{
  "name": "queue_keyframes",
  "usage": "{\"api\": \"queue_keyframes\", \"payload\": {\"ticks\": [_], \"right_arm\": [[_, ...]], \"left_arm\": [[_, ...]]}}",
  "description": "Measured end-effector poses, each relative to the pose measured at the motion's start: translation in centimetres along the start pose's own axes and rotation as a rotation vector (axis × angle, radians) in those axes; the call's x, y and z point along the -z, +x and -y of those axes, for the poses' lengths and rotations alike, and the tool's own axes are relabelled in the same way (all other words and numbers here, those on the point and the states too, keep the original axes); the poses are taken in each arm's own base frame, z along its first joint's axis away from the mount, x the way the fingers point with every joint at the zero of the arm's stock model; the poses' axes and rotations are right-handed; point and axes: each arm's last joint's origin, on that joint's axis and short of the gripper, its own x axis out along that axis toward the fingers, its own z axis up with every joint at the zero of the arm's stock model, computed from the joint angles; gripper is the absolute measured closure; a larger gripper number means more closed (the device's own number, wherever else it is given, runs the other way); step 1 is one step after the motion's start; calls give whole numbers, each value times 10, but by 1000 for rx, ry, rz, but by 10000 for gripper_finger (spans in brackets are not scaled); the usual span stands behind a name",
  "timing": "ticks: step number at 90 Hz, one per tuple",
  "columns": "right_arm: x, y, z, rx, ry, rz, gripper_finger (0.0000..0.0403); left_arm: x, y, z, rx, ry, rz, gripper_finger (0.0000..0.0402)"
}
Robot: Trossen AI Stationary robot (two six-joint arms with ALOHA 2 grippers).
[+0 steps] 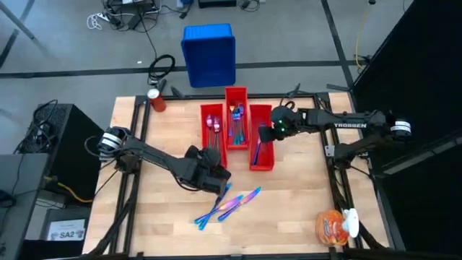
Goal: Sort silverware
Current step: Put the iridescent knife into the right orange bin
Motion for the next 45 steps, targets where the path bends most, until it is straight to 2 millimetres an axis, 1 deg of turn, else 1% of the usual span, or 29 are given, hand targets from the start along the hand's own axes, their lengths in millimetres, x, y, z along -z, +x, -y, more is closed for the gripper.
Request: {"api": "queue_keyframes", "payload": {"ticks": [14,22,34,39,45], "right_arm": [[0,0,0,-5,-20,-7,302],[0,0,-3,-45,-80,-22,278],[-2,-6,-15,-223,-297,-22,252],[4,-10,-23,-285,-399,-10,246],[16,-17,-31,-324,-504,-1,244]], "left_arm": [[0,0,1,13,-7,-10,194],[0,0,2,22,-14,-12,194],[1,-2,4,47,26,-25,194],[2,-3,7,81,78,-40,194],[5,-7,12,135,142,-60,194]]}}
